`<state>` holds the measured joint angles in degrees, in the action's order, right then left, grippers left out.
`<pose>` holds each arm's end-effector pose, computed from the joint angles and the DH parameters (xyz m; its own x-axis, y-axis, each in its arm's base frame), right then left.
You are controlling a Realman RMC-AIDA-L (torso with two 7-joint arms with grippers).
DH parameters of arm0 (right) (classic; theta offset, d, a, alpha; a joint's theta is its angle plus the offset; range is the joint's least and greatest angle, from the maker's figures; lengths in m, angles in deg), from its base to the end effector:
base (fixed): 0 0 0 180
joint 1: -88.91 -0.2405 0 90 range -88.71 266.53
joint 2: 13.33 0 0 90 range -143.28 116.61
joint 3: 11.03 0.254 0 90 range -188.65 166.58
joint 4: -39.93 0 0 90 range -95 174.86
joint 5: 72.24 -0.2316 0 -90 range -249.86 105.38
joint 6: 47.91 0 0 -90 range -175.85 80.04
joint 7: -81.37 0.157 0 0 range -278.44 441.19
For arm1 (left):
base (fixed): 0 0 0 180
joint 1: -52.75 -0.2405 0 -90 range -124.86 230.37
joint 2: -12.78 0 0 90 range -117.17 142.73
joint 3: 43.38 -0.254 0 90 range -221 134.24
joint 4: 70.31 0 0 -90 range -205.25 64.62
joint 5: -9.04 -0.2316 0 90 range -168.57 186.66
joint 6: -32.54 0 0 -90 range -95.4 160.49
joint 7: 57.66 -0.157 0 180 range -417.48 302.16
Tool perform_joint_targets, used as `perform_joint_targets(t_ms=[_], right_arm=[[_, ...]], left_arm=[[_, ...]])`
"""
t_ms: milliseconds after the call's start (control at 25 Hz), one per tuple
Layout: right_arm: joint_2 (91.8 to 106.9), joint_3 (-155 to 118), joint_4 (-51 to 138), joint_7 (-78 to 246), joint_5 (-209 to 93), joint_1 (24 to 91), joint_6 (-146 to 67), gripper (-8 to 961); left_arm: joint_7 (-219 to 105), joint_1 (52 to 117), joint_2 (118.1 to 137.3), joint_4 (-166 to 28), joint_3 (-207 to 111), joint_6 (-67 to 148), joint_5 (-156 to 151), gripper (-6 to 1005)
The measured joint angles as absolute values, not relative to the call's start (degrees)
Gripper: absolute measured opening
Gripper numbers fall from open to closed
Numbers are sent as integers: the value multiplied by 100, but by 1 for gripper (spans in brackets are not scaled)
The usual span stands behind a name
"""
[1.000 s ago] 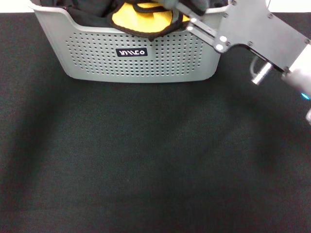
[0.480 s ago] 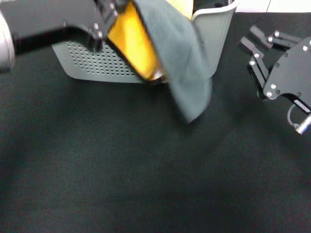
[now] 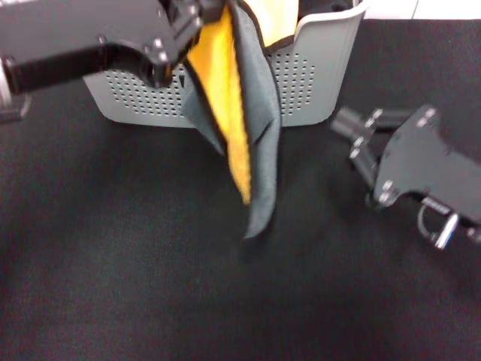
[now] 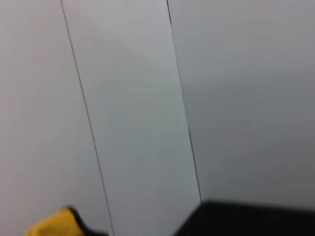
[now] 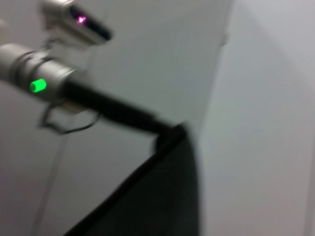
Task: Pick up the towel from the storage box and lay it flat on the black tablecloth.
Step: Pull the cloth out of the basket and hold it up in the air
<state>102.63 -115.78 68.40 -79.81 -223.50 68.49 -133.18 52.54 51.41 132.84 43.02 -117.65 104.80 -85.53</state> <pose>0.2121 0.3033 -0.0559 0.6011 0.4184 -0.6809 -0.0887 -0.8118 -0.5771 -0.1039 0.2896 0.1004 0.8597 -0.0572 0.5076 0.2478 -0.8223 -0.5123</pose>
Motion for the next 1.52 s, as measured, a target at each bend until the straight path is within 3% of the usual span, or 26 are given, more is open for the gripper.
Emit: perform_joint_targets(t_ms=[280, 600, 1160, 1520], right_arm=[[10287, -11989, 6805, -7954, -22153, 6977, -13330, 45], [10293, -11932, 6786, -7989, -22276, 7132, -13370, 155], [10285, -11874, 6662, -8003, -22339, 7106, -13368, 168], [10285, -11851, 6285, -7654, -22737, 6967, -13112, 212]], left_arm=[[5568, 5112, 13270, 4544, -11180, 10736, -7389, 19], [6013, 4994, 13302, 4533, -9373, 12266, -5578, 18], [5858, 5470, 13319, 3566, -10306, 11506, -7610, 18], [5840, 5239, 13319, 3467, -11825, 9686, -9172, 19]])
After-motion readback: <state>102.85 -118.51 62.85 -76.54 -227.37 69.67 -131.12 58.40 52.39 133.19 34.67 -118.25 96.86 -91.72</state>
